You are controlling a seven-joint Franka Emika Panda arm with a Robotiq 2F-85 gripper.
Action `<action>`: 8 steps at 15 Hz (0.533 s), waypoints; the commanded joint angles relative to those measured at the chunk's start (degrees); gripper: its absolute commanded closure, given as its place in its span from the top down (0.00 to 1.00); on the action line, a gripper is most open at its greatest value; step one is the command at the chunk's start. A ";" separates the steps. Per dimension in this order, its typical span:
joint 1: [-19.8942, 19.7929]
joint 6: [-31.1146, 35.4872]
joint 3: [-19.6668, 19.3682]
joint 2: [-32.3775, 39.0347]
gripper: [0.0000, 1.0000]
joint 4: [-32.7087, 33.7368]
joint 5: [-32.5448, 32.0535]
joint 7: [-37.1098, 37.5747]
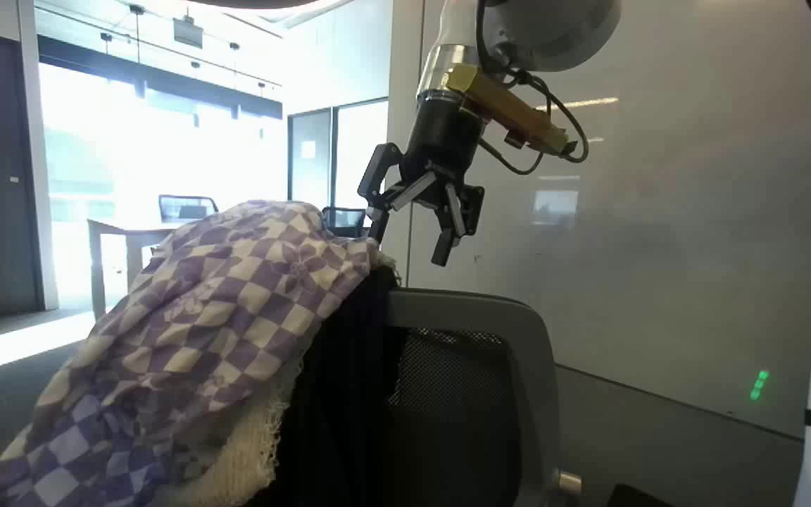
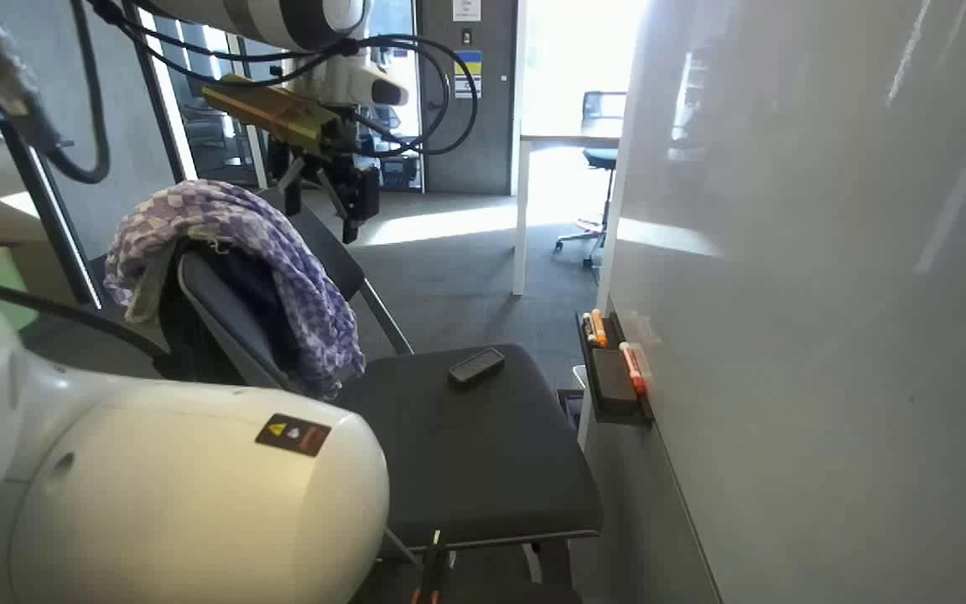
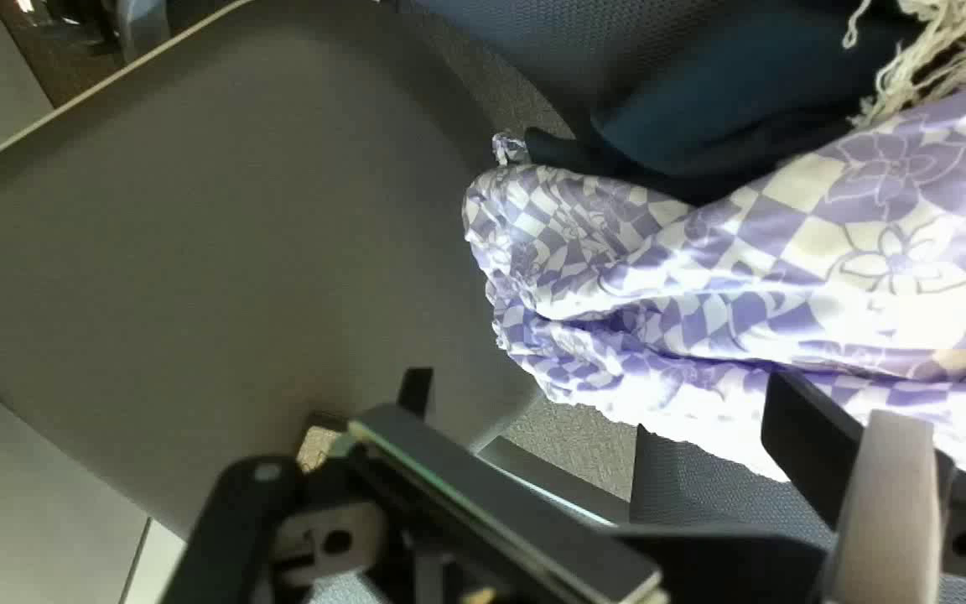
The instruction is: Put the clothing from the backrest on the seat.
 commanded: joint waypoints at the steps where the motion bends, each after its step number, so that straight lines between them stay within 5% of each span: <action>1: -0.55 -0.19 0.43 0.01 1.00 0.41 0.28 -0.25; 8: -0.56 -0.20 0.42 -0.39 1.00 1.02 0.29 -0.26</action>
